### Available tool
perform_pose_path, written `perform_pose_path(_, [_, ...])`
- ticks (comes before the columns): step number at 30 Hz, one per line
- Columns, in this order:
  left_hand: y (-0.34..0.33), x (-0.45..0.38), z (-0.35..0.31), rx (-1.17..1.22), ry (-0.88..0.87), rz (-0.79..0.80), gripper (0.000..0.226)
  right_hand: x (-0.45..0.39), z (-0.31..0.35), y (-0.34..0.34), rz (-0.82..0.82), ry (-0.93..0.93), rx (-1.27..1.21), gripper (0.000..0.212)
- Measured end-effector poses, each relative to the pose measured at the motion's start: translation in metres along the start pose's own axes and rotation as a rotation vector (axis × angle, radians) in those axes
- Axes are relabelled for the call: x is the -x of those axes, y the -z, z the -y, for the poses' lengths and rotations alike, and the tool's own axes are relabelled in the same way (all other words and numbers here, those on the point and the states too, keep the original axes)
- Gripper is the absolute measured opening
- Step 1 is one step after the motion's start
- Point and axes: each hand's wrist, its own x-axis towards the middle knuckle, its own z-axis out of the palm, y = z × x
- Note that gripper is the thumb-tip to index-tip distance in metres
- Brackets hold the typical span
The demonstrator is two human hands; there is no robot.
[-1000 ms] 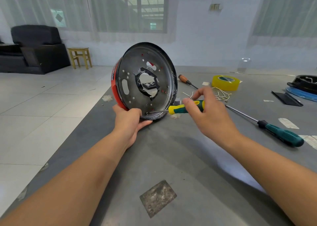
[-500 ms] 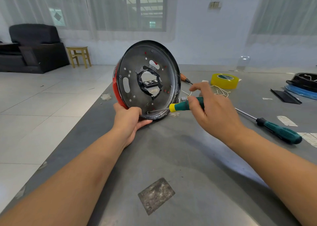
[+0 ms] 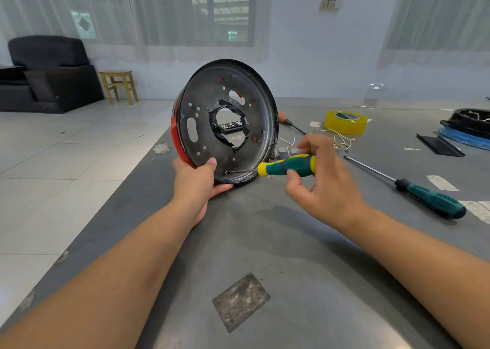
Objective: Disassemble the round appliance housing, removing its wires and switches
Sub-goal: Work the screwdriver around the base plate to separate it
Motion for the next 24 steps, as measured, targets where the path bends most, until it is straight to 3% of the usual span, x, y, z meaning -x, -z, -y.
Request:
perform_pose_path(3, [0.0006,-0.0007,-0.0005,0.002,0.001,-0.003,0.037,0.0060,0.0019,0.0003,0.000,0.062,0.022,0.043])
perform_pose_path(6, [0.0007,-0.0014,-0.0002,0.002,-0.002,0.001,0.038,0.0062,0.0026,0.0003,-0.024,-0.031,0.143,0.043])
perform_pose_path(9, [0.0009,-0.0021,0.0001,0.001,-0.010,0.000,0.037,0.0083,-0.0002,-0.0023,-0.013,-0.077,0.073,0.032])
perform_pose_path(12, [0.0010,-0.0026,0.0008,0.006,-0.011,-0.006,0.036,0.0110,-0.0002,0.0002,0.029,-0.056,-0.040,0.045])
perform_pose_path(18, [0.0015,-0.0031,0.0026,-0.011,-0.026,-0.010,0.038,0.0075,-0.0044,0.0012,0.004,-0.131,0.000,0.034])
perform_pose_path(24, [0.0028,-0.0043,0.0027,0.005,-0.031,-0.019,0.037,0.0104,-0.0050,0.0013,0.064,-0.033,-0.069,0.040])
